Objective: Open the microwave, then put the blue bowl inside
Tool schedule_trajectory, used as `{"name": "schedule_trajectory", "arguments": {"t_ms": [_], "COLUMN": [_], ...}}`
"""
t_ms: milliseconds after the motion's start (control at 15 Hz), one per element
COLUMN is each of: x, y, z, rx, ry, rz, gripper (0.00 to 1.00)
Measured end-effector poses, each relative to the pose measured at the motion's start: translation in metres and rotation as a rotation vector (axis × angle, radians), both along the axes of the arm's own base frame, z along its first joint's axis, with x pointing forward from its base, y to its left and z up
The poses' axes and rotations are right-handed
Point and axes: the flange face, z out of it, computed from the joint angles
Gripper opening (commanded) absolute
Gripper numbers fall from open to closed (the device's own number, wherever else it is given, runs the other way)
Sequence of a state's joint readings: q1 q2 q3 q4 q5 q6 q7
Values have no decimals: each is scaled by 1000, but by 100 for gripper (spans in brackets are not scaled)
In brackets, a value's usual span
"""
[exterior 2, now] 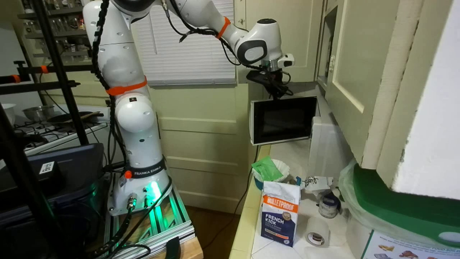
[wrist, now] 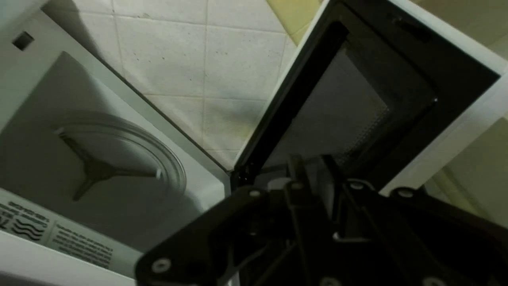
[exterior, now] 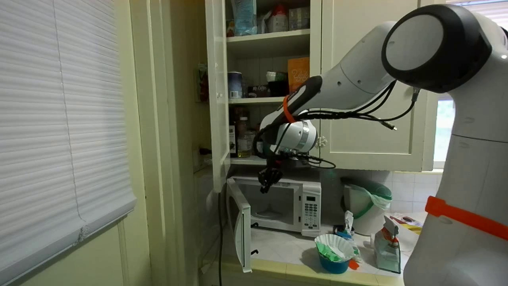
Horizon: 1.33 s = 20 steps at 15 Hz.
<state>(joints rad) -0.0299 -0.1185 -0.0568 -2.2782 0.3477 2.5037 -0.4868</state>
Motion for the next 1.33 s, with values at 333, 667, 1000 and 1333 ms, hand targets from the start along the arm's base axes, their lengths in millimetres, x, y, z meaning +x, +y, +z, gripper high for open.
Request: {"name": "schedule_trajectory", "arguments": {"t_ms": [333, 667, 1000, 1333], "x": [-33, -53, -56, -56], "y": [-10, 0, 0, -6], "z": [-13, -13, -11, -21], "rx": [-95, -70, -62, -62], "ry": [157, 254, 253, 291], "rz": [-141, -342, -372, -410], "gripper": [86, 99, 100, 100]}}
